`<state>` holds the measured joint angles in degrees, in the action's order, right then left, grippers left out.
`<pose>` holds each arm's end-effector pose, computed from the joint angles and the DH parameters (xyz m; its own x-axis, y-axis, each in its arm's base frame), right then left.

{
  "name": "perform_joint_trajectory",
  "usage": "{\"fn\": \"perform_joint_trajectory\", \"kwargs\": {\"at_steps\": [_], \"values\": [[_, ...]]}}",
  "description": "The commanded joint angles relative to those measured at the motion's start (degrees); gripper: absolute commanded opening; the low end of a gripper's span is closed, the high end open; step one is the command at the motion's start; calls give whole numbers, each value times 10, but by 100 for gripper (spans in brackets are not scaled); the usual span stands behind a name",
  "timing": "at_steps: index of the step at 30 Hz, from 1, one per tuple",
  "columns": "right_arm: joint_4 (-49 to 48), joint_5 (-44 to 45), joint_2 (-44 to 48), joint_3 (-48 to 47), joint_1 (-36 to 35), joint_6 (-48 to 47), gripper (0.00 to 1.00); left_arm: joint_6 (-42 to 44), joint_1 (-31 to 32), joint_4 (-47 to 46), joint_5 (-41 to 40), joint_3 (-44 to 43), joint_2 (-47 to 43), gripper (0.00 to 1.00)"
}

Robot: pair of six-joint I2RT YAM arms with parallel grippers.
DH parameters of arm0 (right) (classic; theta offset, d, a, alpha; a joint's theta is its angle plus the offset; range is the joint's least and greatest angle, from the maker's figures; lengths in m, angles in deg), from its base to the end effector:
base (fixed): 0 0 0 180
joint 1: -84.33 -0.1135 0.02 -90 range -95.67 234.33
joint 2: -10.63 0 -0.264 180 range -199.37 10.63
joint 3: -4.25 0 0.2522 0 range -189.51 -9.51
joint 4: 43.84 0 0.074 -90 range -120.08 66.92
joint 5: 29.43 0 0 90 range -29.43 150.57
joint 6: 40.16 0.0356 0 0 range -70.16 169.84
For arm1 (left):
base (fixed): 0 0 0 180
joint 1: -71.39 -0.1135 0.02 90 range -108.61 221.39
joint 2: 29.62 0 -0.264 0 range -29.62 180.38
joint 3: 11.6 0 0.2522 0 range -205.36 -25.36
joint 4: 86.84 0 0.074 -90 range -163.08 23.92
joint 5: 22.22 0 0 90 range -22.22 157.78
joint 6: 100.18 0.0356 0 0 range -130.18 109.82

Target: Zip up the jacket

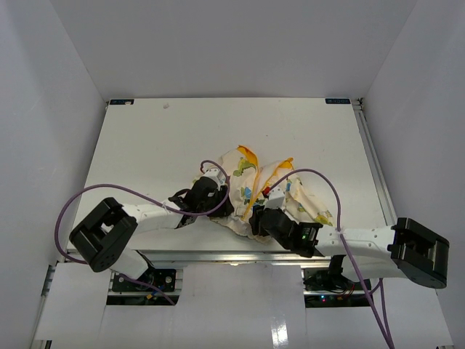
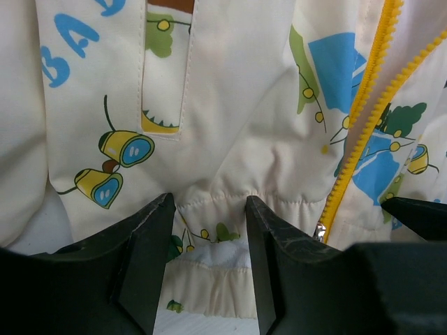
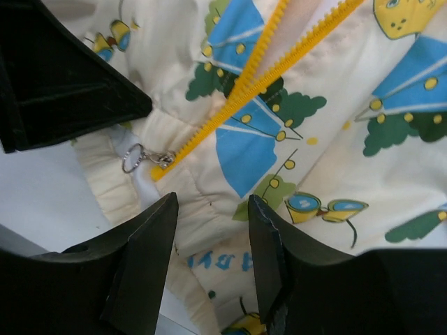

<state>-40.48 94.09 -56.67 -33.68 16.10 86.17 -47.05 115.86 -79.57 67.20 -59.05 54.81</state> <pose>0.1018 0.2018 0.1773 -0.5182 0.0343 -0.8546 -0.3661 0.8941 0.2578 0.1960 -0.1919 0.1481 -0.8156 -0.0401 -0.5773 0.2575 0.8682 -0.4241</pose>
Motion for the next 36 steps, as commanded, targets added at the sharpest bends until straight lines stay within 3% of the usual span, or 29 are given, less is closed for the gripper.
{"fn": "perform_joint_trajectory", "kwargs": {"at_steps": [1, 11, 17, 30, 36], "values": [[6, 53, -2, 38, -22, 51, 51, 7, 2, 0, -14, 9, -25, 59], [-24, 54, 7, 85, -26, 54, 41, 66, 2, 10, 77, -27, -93, 65], [-43, 43, 26, 96, -26, 33, 33, 123, 3, -57, 253, -35, -101, 68], [-103, 32, 96, 141, -25, -13, 22, 192, 3, 23, 304, -161, 65, 63], [-115, 27, 100, 151, -26, -20, 22, 207, 3, 32, 328, -200, 137, 62]]}}
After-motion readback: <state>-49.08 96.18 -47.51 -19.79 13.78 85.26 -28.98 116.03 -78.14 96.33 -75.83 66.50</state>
